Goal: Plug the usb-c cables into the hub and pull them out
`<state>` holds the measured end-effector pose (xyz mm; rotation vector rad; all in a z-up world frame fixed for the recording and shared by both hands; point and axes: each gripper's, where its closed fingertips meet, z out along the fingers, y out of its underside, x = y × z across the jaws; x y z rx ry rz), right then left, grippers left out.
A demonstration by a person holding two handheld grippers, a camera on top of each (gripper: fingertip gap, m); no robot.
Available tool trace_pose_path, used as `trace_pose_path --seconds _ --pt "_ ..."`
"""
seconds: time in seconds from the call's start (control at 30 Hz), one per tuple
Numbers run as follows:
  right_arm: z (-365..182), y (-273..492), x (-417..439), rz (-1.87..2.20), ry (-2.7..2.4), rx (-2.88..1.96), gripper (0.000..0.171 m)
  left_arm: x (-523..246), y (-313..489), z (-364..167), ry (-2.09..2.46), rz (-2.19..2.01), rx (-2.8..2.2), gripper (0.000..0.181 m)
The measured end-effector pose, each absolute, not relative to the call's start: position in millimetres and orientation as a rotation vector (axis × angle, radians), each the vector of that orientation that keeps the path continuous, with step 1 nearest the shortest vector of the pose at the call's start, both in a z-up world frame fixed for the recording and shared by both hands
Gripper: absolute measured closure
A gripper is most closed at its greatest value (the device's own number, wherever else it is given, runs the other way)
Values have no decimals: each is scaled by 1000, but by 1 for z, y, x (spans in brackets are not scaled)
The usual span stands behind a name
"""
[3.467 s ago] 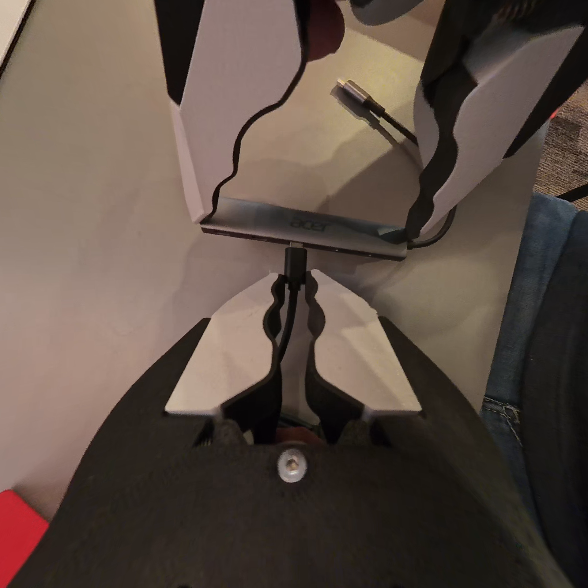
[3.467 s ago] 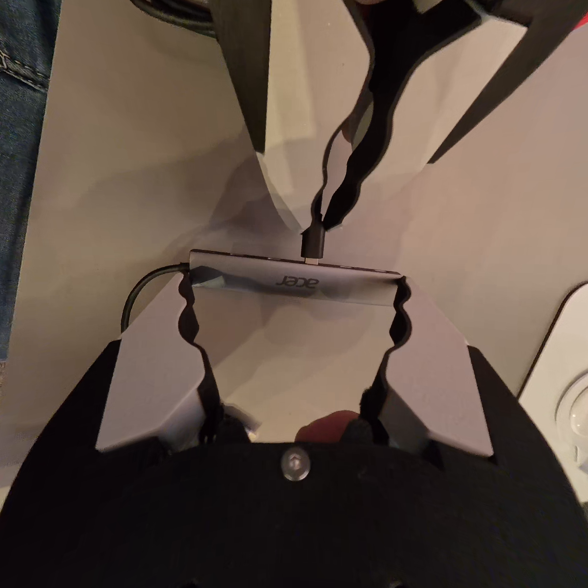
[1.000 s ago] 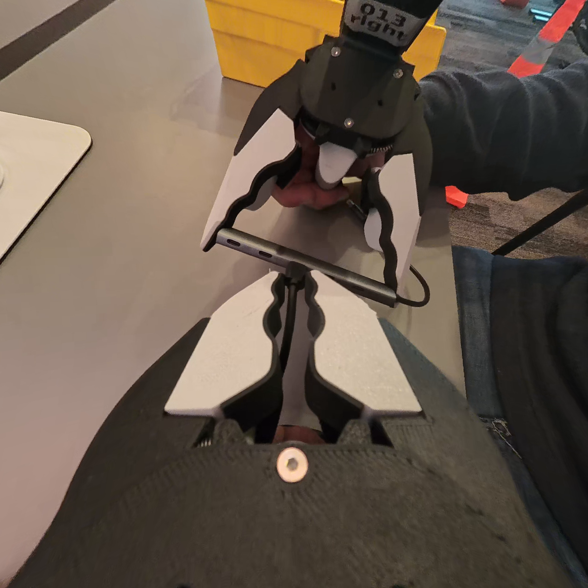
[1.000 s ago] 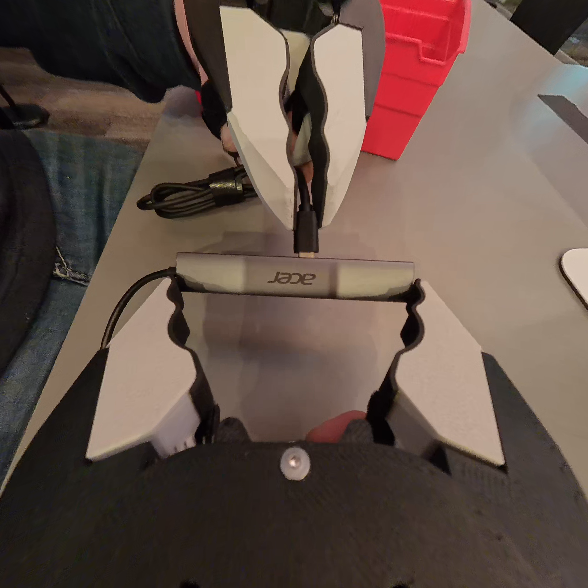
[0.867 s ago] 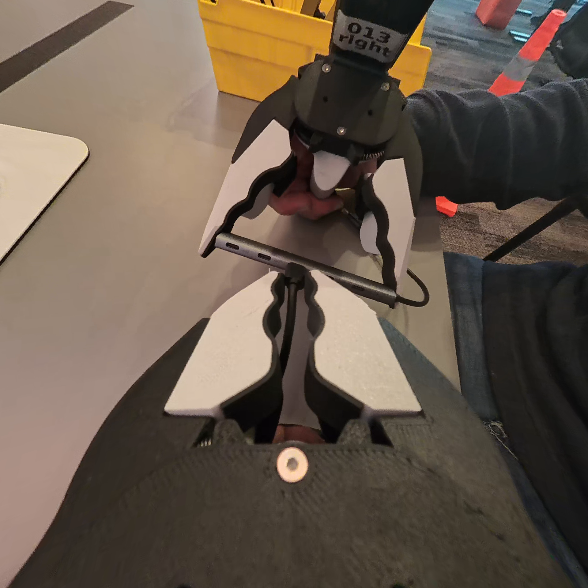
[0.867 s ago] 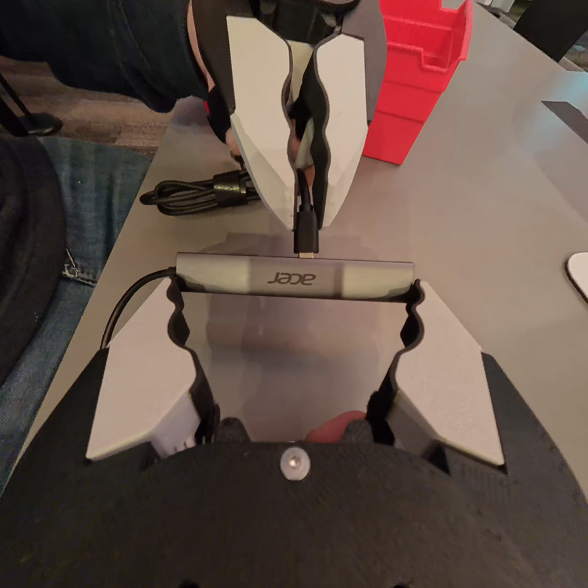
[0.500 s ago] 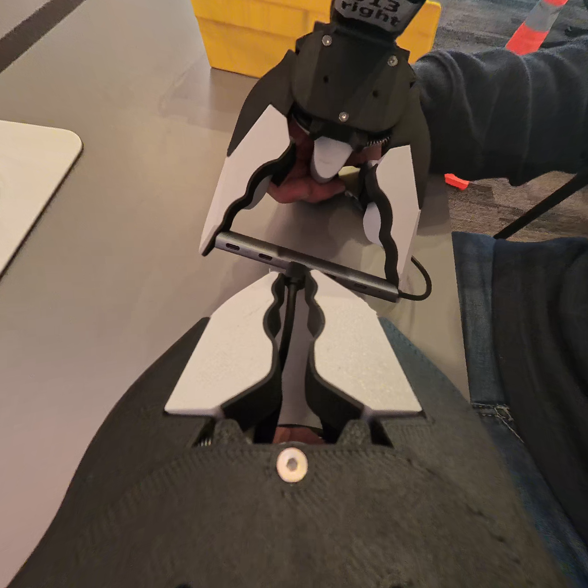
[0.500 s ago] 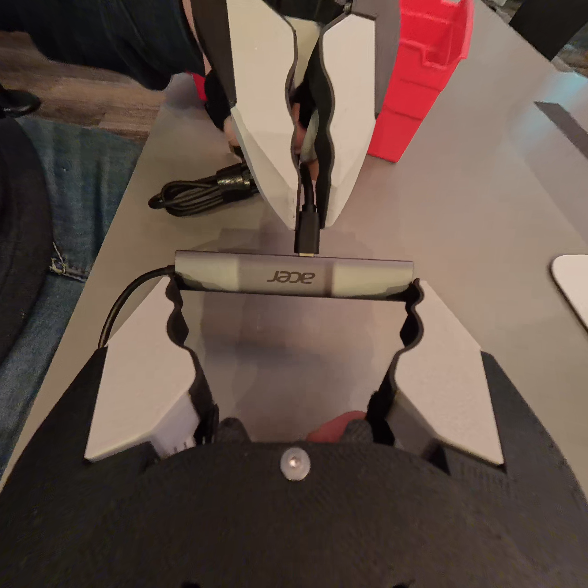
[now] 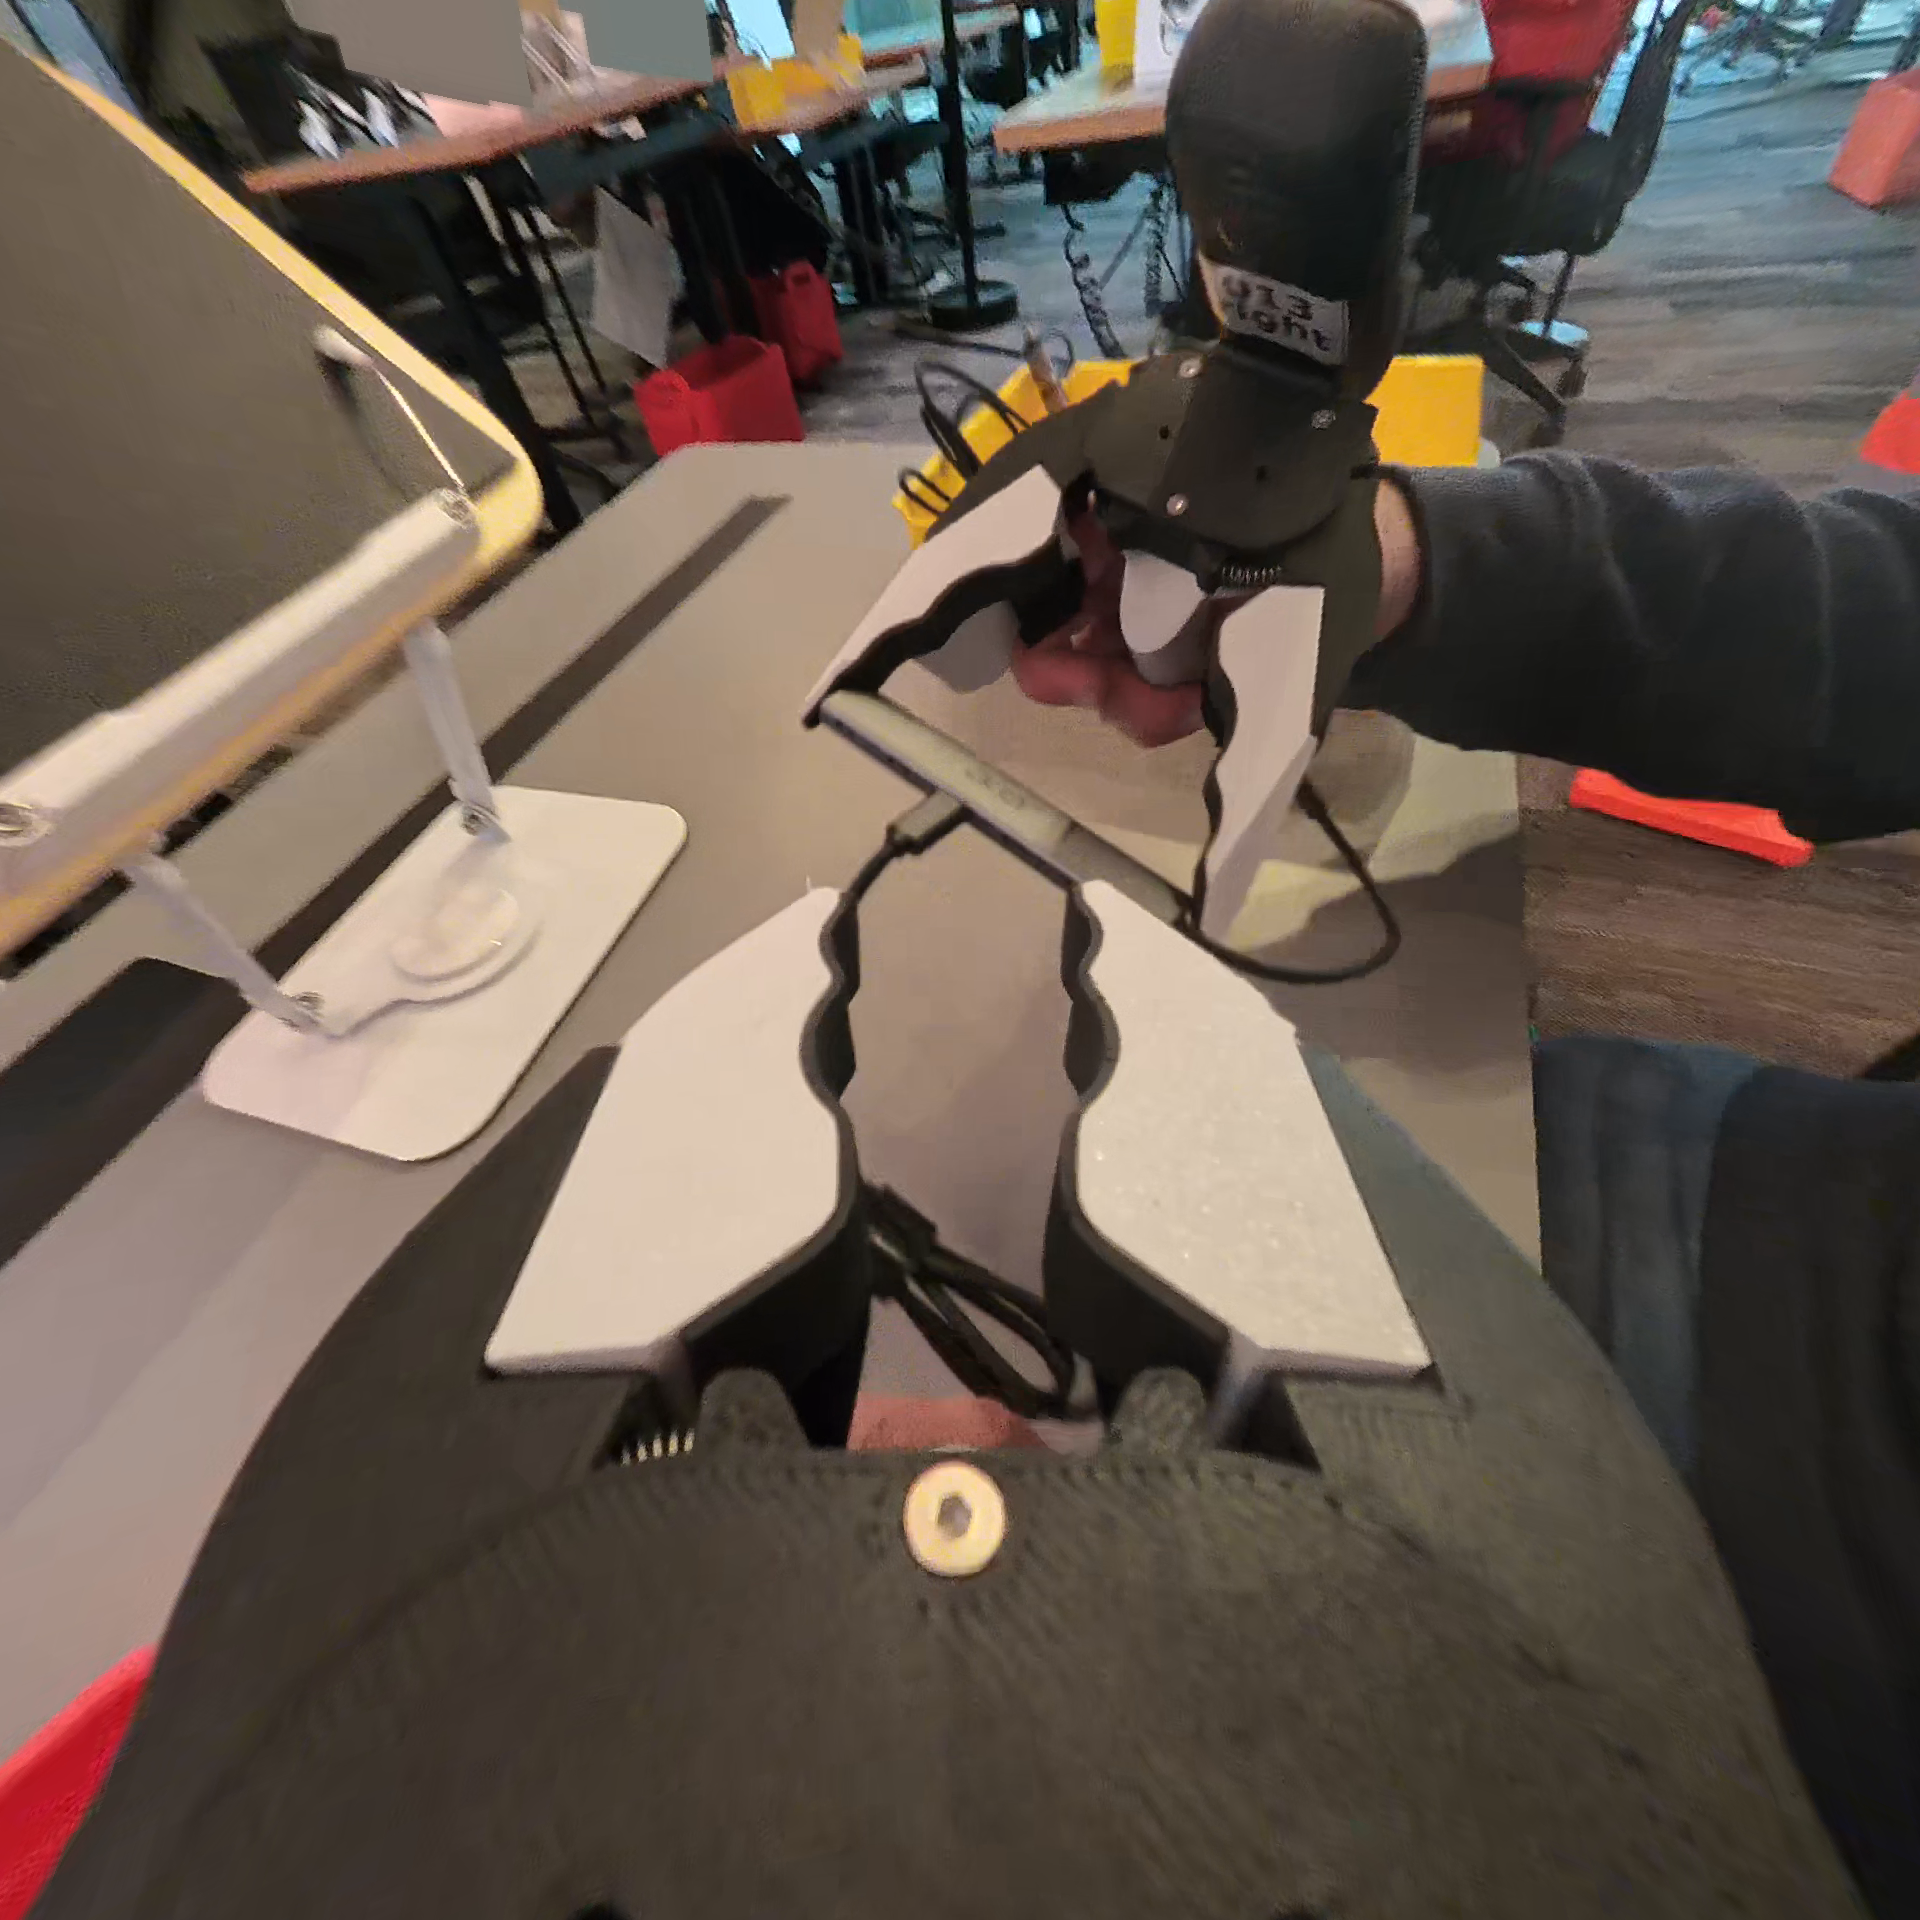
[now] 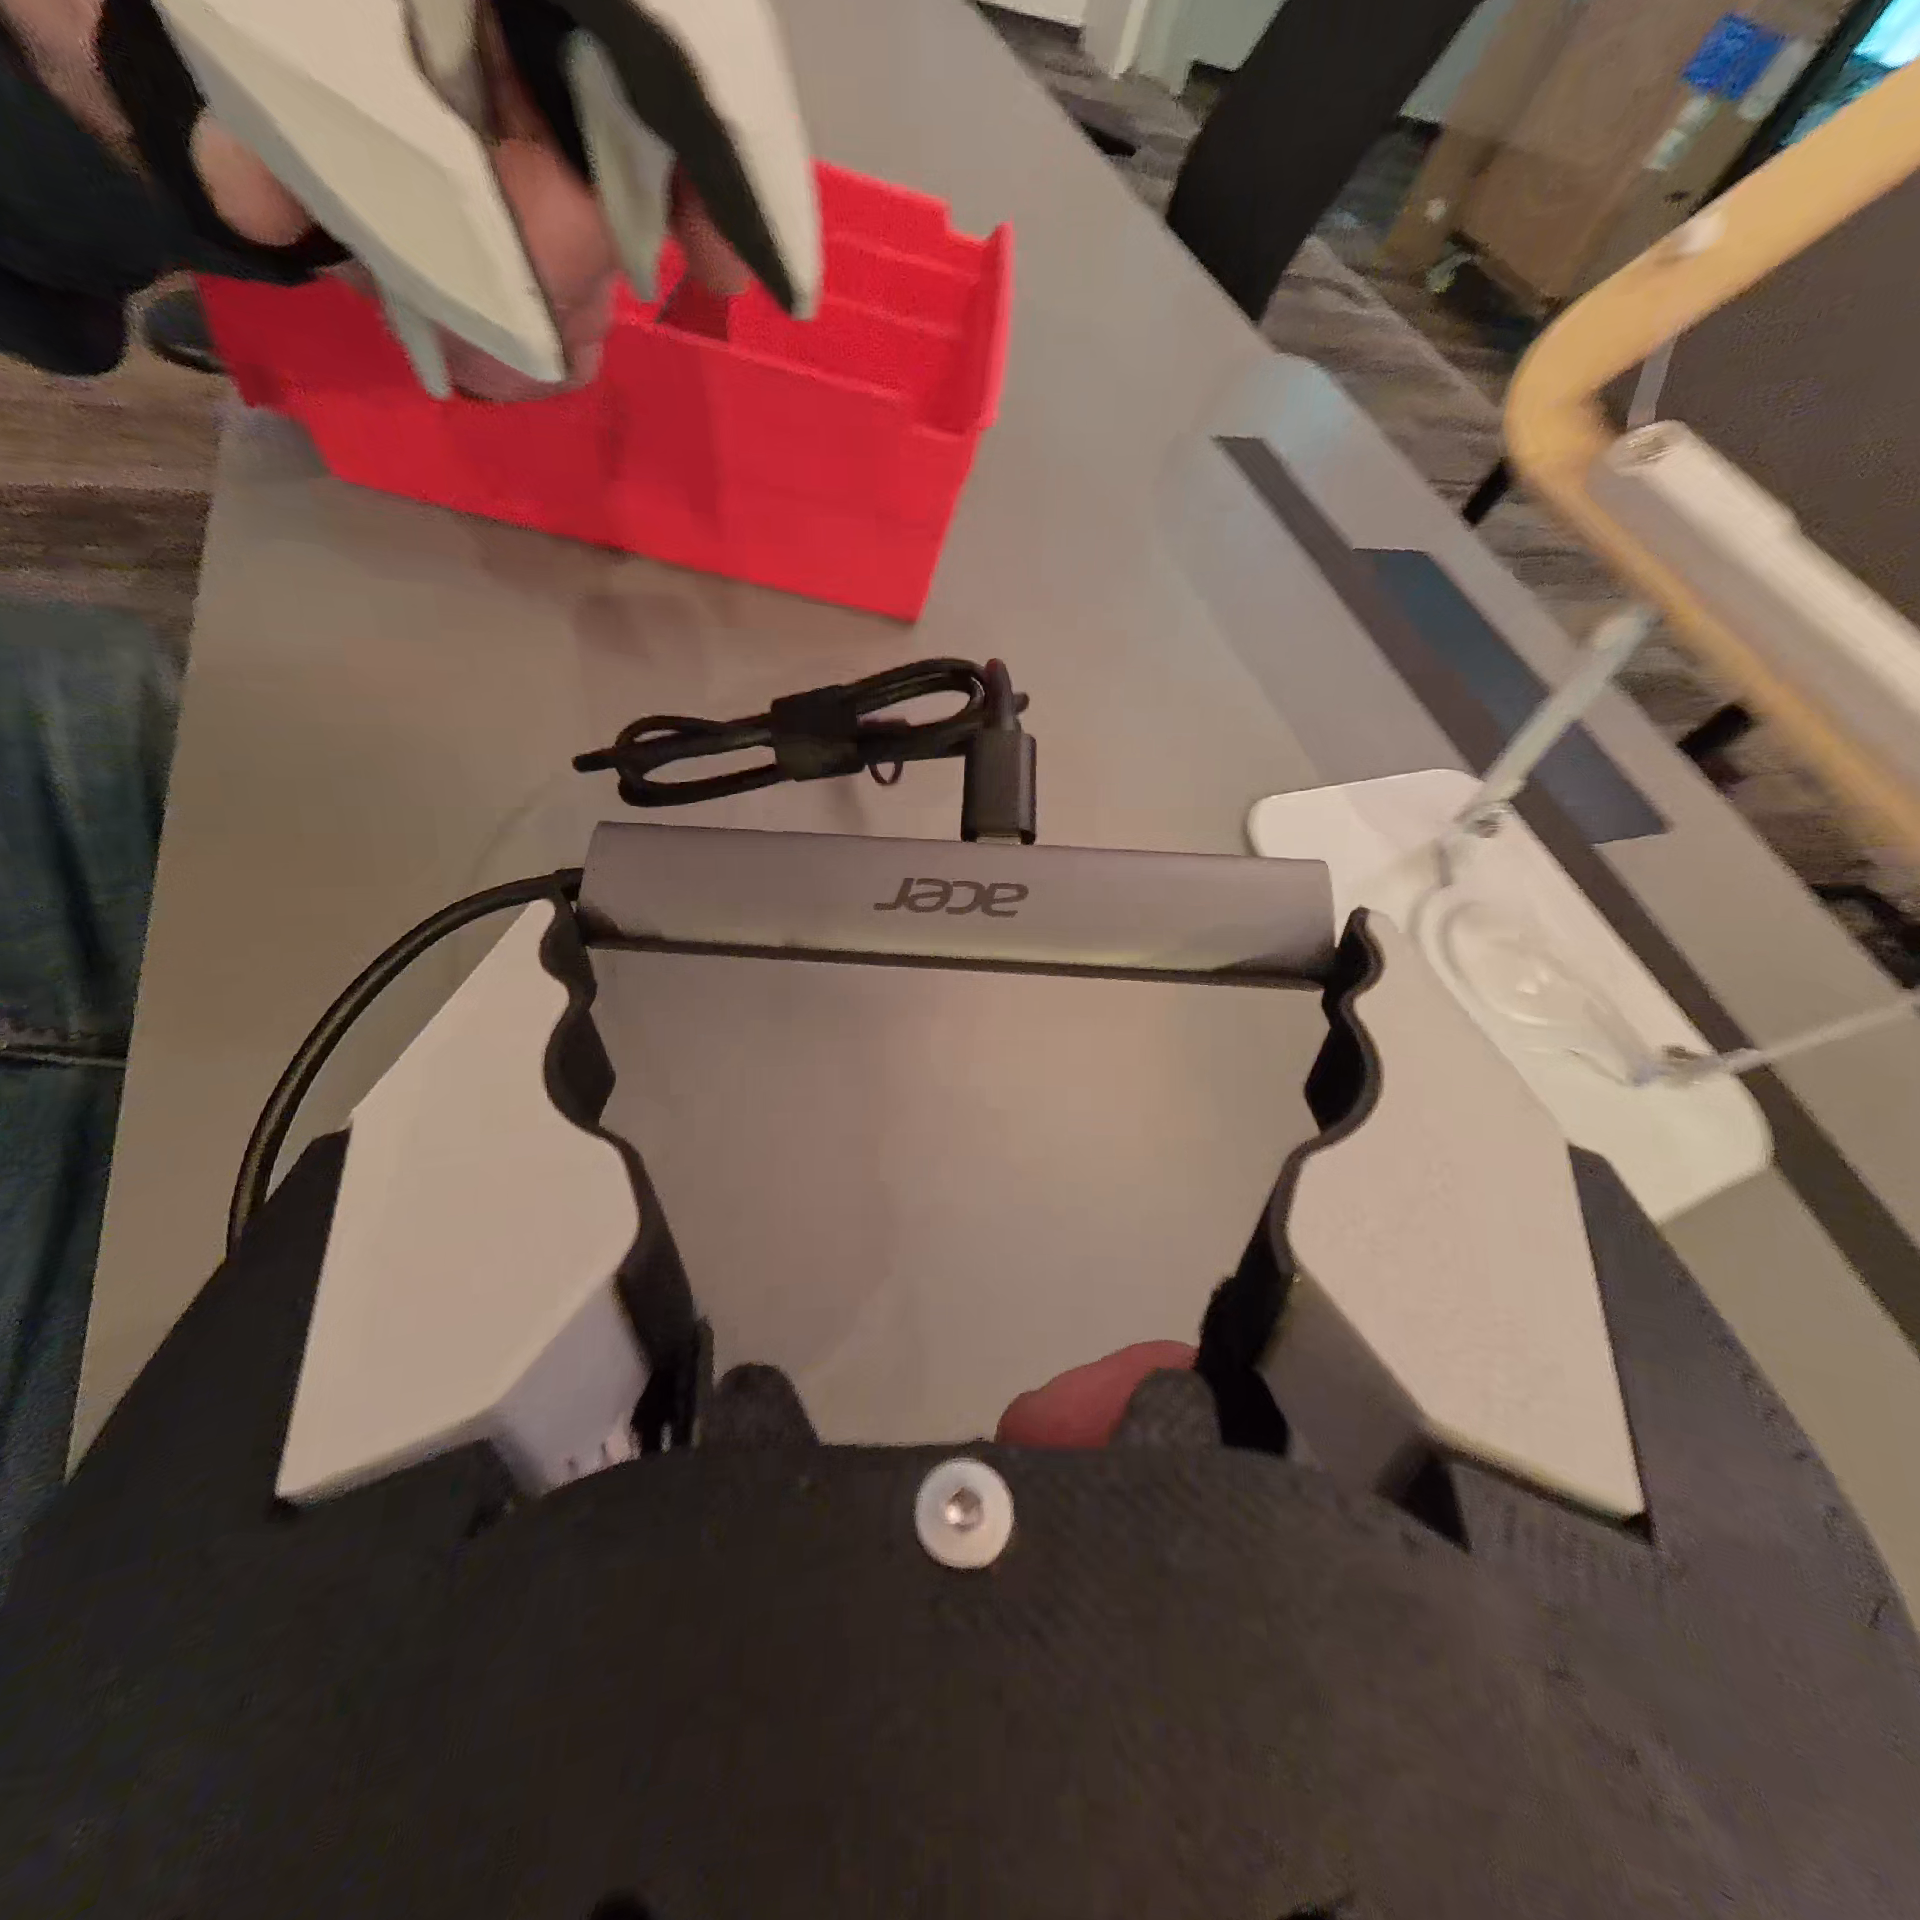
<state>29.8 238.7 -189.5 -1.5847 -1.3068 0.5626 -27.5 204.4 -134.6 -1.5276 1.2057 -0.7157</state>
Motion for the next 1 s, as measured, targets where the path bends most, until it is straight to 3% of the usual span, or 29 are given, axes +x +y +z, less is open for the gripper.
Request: trace_pose_path --seconds 0.3,0.57,0.83,1.0 --pt "-83 274 114 334 -1080 -1550 35 -58 193 -152 1155 -633 -1575 148" --pt "8 298 253 -32 -903 -1549 35 -73 196 -178 1109 -630 -1647 150" --pt "20 291 365 -410 -1159 -1601 35 -72 199 -198 1116 -616 -1685 149" --pt "0 282 404 -497 -1387 -1665 35 -63 199 -212 1134 -627 -1712 148"
